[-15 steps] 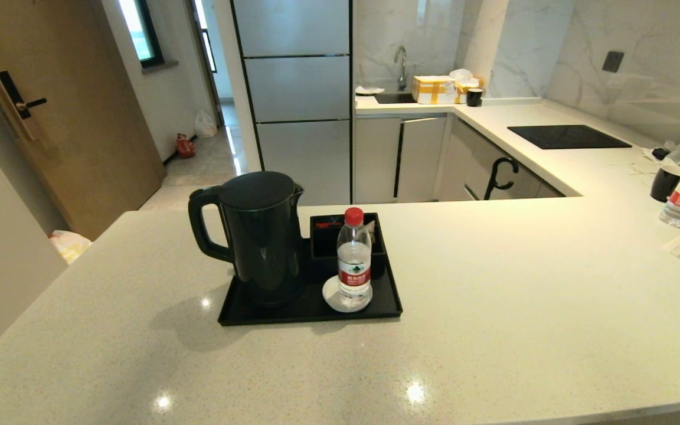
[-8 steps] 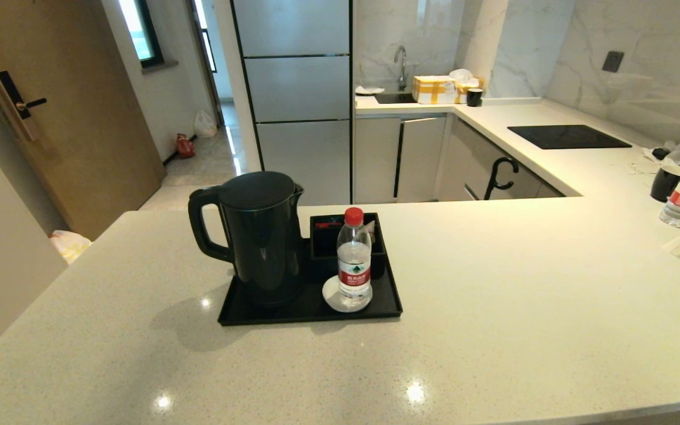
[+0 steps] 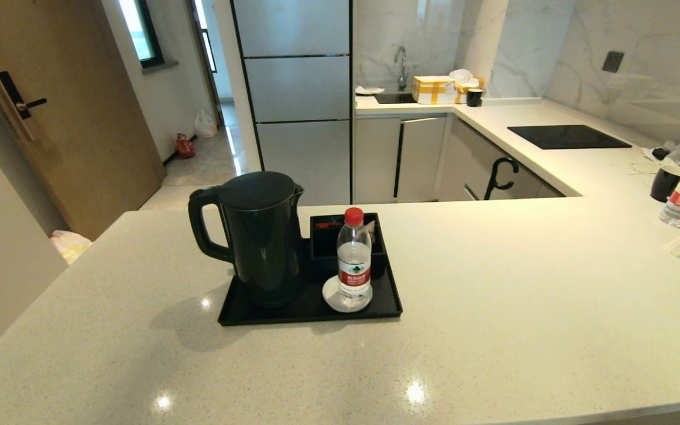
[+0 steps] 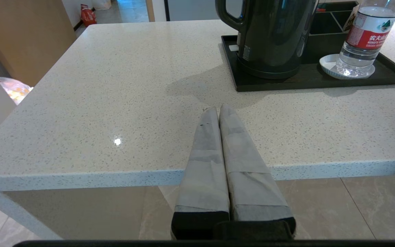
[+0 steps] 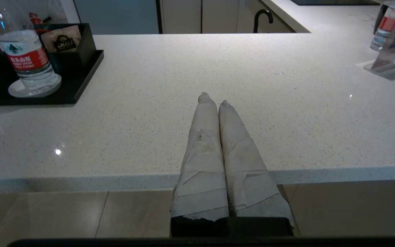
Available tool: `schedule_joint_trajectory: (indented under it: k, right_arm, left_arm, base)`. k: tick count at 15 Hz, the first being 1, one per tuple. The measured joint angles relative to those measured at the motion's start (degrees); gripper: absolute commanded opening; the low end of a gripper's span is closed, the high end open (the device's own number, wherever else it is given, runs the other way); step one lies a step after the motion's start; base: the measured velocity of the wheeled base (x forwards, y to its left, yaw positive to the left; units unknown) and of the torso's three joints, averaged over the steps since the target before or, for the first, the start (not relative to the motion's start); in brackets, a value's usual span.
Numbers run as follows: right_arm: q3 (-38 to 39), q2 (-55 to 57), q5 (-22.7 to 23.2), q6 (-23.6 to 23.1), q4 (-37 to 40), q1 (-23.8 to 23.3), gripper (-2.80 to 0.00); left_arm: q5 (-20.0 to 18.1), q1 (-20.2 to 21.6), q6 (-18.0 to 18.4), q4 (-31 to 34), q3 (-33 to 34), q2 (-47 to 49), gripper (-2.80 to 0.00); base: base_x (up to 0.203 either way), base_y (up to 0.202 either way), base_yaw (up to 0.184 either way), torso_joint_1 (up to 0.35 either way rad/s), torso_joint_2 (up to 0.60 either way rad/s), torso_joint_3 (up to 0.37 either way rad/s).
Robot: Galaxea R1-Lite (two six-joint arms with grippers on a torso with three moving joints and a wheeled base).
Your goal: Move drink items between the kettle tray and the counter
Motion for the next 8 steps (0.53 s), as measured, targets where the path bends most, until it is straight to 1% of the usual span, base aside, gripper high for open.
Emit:
schedule_joint_trajectory:
  k: [1,4,7,8]
  right_arm:
    - [0.0,0.0,-0.56,1.06,-0.13,0.0,-2.8]
    - [0.0,0.0,-0.8,1.72,-0.16,0.0,-2.8]
    - [0.0,0.0,-0.84,3.73,0.82,0.0,-2.8]
    - [0.0,0.0,-0.95,5.08,2.28,0.0,-2.8]
  left_arm:
    - [0.01,0.01,-0.02,0.0,0.0,0.0,-2.8]
    - [0.03,-0.01,0.0,0.01,0.0,0.0,-2.8]
    - [0.08,-0.04,-0.02,0.0,0.0,0.0,-2.8]
    - [0.05,-0.04,0.0,0.0,0.0,0.0,-2.8]
  base:
    - [0.0,0.0,0.0,0.0,0.0,0.0]
    - [0.0,0.0,0.0,0.0,0.0,0.0]
    - [0.0,0.0,0.0,0.0,0.0,0.0]
    - [0.0,0.0,0.0,0.0,0.0,0.0]
